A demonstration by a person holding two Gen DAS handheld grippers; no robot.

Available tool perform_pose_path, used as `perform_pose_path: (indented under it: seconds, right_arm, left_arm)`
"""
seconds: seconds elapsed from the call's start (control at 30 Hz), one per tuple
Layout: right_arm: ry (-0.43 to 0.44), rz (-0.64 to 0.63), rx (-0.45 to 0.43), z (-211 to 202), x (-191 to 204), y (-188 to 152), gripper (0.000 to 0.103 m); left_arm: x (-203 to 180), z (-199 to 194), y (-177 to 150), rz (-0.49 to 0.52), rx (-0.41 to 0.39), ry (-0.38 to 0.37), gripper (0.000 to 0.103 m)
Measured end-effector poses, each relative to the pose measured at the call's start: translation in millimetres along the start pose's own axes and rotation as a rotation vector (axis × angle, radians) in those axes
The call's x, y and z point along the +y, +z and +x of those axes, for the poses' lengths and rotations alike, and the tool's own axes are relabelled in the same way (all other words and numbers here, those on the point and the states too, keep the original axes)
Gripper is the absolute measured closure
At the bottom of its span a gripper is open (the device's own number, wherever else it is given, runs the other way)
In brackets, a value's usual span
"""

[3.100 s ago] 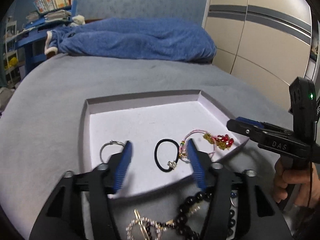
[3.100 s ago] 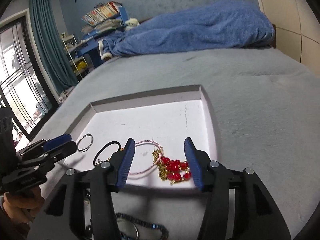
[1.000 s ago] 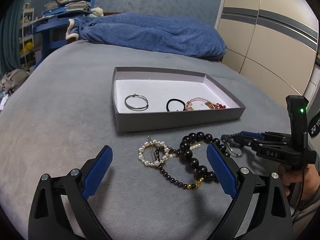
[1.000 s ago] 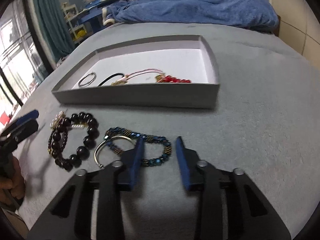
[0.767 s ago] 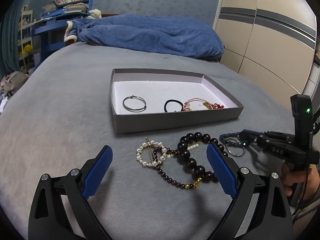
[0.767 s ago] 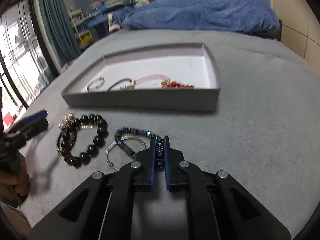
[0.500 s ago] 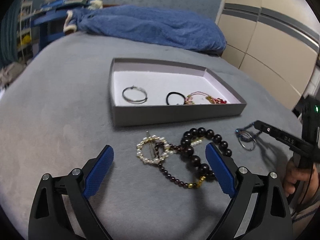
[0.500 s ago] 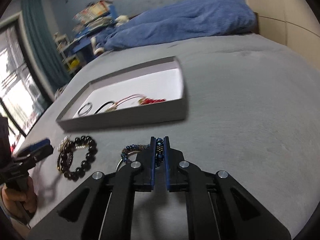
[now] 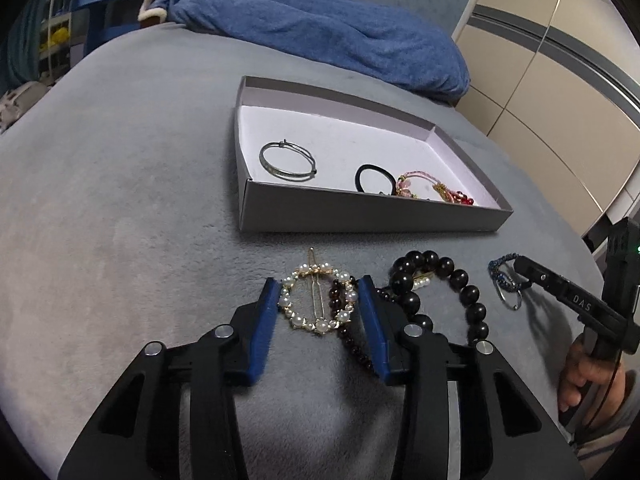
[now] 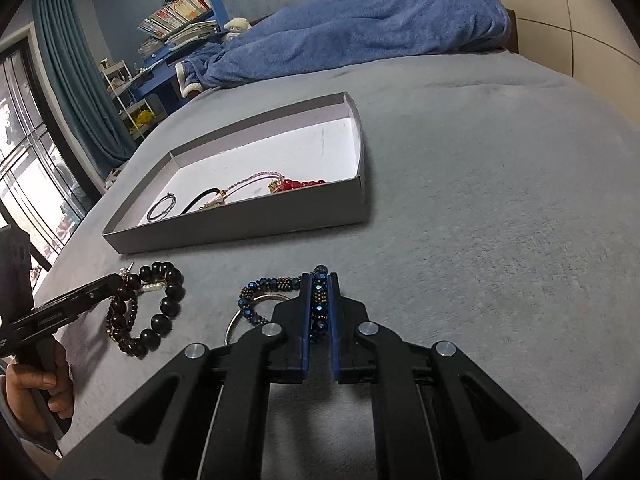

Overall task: Organize jewelry
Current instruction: 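Grasp the blue beaded bracelet with the right tool while the left tool grasps the pearl brooch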

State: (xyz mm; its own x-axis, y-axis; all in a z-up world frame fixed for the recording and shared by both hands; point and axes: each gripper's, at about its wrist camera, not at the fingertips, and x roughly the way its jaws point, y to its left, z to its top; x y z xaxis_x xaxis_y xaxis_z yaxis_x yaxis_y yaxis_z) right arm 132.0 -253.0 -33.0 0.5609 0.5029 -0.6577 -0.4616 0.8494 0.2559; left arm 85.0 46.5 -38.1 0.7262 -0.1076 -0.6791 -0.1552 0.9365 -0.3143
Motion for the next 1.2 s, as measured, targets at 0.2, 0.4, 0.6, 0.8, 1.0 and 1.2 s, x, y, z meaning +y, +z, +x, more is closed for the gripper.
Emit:
perform_pose_path:
  seconds: [0.2, 0.4, 0.6, 0.8, 1.0, 1.2]
  right_arm:
    - [0.020, -0.005, -0.043, -6.3, 0.6, 1.2, 0.096]
    - [0.027, -0.019, -0.053, -8.7, 3.3, 0.8, 0.096]
    - [0.052, -0.038, -0.100, -19.7, 6.9, 0.0, 0.096]
    - [0.064, -0.072, -0.115, -25.7, 15.2, 7.0, 0.096]
    - [0.073, -0.122, -0.143, -34.8, 25.3, 19.8, 0.096]
    - [0.092, -0.134, -0.168, -40.8, 31.5, 36.0, 0.096]
  left_arm:
    - [-4.2, -12.5, -2.1, 0.020, -0.059, -0.005, 0.061]
    - [-4.3, -26.1, -2.5, 0.016, -0.130, -0.032, 0.061]
    - [-11.7, -34.4, -2.0, 0.047, -0.170, -0.039, 0.061]
    - [-24.9, -39.2, -0.9, 0.115, -0.191, -0.040, 0.061]
    - [-36.5, -38.2, 3.2, 0.181, -0.191, -0.024, 0.061]
    - [-43.7, -36.8, 16.4, 0.217, -0.200, -0.011, 0.061]
